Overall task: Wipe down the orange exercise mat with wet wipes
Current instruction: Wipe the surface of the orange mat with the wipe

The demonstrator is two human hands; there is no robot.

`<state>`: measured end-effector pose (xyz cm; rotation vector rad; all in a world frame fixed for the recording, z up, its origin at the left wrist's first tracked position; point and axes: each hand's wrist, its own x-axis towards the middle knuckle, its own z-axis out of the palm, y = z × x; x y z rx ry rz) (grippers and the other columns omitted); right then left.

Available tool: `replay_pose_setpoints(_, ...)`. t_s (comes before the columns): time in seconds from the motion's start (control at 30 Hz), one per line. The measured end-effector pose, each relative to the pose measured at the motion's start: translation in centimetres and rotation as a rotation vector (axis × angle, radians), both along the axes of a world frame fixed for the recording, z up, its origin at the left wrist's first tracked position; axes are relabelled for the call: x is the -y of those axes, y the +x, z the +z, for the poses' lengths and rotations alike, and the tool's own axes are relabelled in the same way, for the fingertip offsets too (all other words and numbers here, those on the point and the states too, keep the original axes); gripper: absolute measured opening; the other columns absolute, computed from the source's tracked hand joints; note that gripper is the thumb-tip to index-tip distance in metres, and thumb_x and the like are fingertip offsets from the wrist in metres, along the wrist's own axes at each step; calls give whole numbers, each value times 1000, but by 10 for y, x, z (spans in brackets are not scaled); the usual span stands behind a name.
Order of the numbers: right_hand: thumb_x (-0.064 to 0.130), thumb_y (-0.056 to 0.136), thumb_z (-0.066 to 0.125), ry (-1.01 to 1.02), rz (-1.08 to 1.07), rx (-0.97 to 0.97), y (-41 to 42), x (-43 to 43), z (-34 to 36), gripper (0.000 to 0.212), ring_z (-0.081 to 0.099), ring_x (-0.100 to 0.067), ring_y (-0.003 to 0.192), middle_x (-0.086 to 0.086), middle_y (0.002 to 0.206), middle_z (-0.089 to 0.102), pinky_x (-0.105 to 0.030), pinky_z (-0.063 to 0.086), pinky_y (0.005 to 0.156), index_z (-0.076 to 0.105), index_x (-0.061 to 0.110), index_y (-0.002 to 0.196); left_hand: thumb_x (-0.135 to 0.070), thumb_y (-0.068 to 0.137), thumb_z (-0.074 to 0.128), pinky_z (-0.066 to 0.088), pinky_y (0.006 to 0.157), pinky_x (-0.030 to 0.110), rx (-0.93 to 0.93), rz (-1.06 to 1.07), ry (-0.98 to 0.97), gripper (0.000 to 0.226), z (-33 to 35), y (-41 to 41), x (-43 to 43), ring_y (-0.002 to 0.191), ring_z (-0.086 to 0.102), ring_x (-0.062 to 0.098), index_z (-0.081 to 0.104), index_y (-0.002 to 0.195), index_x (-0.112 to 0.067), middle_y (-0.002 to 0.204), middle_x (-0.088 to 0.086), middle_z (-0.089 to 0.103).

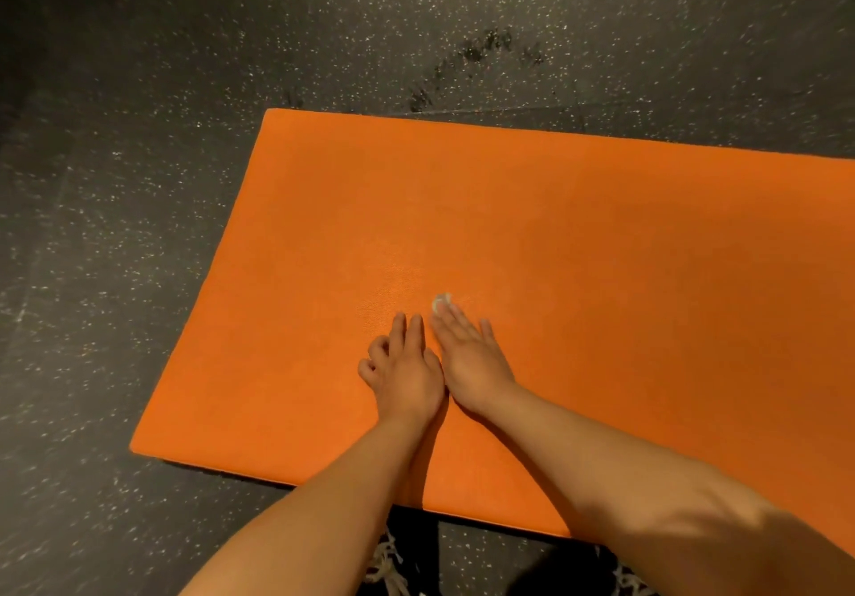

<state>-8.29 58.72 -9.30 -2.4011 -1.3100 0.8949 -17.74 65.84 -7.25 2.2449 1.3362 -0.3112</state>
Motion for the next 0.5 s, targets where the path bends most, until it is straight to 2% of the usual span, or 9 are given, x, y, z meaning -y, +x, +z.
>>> replay_pose_setpoints(0.07, 21, 108, 31, 32, 96, 6, 5, 0, -3, 63, -15, -5, 153, 12, 167, -14, -44, -12, 123, 1, 28, 163, -35, 103, 33, 13, 112, 47, 1, -25, 2, 55, -4, 3, -4, 144, 13, 23, 22, 157, -37, 168, -11, 4)
replay_pose_setpoints(0.13, 12, 104, 33, 39, 104, 62, 19, 5, -8, 70, -15, -5, 153, 14, 167, -14, -45, -13, 123, -2, 30, 162, -36, 104, 33, 10, 113, 48, -5, -44, 2, 55, -6, 2, -5, 146, 9, 22, 19, 158, -37, 168, -11, 0)
replay_pose_setpoints(0.23, 2, 97, 37, -21, -114, 157, 48, 9, -9, 82, -18, -10, 153, 10, 167, -20, -52, -8, 124, -8, 27, 162, -38, 105, 32, 7, 114, 50, -6, -57, 21, 55, -8, 0, -3, 146, 6, 22, 17, 158, -36, 168, -11, -1)
replay_pose_setpoints(0.33, 3, 97, 36, -60, -266, 151, 55, 3, -3, 81, -23, -12, 152, 5, 166, -24, -49, -12, 121, -10, 22, 161, -38, 106, 31, 3, 114, 49, 5, -51, 13, 55, -10, 0, -2, 145, 3, 18, 15, 158, -37, 168, -12, -2)
replay_pose_setpoints(0.4, 4, 98, 37, -35, -241, 91, 43, -3, 1, 80, -21, -12, 153, 3, 166, -24, -49, -12, 122, -9, 20, 161, -37, 106, 32, 2, 114, 49, 23, -44, 2, 55, -10, 0, -2, 145, 3, 18, 16, 158, -36, 168, -12, -2)
replay_pose_setpoints(0.5, 11, 104, 36, 25, -31, 4, 16, -7, 2, 71, -16, -9, 154, 7, 167, -17, -50, -10, 124, -2, 23, 163, -35, 106, 31, 2, 115, 47, 36, -33, -19, 54, -9, 1, -2, 147, 4, 17, 17, 159, -36, 168, -13, -2)
